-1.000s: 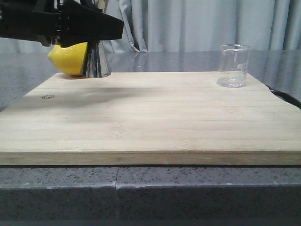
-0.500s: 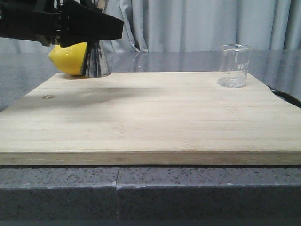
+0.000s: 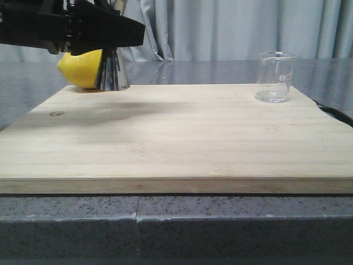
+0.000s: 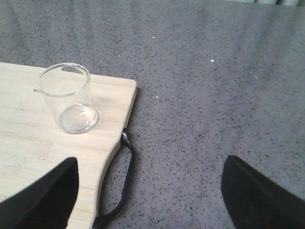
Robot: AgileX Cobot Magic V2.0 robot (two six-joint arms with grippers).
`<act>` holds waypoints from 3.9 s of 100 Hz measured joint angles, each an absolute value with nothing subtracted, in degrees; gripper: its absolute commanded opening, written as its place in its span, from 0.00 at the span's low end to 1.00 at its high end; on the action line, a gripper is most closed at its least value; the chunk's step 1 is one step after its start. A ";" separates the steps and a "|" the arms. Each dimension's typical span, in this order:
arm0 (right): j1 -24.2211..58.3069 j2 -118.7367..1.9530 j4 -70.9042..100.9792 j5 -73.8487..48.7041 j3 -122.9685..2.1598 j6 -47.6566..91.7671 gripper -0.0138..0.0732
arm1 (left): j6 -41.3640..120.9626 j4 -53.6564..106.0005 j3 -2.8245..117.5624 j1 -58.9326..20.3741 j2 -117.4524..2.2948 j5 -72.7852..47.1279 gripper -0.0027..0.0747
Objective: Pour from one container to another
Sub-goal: 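Lower the steel jigger onto the board with the left gripper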
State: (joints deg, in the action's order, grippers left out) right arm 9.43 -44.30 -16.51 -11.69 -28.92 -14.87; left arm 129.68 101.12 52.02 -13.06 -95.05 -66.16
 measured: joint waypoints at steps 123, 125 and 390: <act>9.43 -44.30 -16.51 -11.69 -28.92 -14.78 0.80 | 130.98 101.12 52.60 -13.06 -95.62 -66.16 0.29; 9.43 -44.30 -16.51 -11.69 -28.92 -14.78 0.80 | 130.98 100.98 52.95 -13.06 -95.99 -66.16 0.29; 9.43 -44.30 -16.51 -9.91 -28.92 -14.64 0.80 | 125.60 95.65 60.35 -16.43 -104.58 -63.41 0.78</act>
State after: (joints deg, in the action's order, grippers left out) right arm 9.43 -44.30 -16.51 -9.91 -28.92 -14.64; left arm 125.60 95.65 60.35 -16.43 -104.58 -63.41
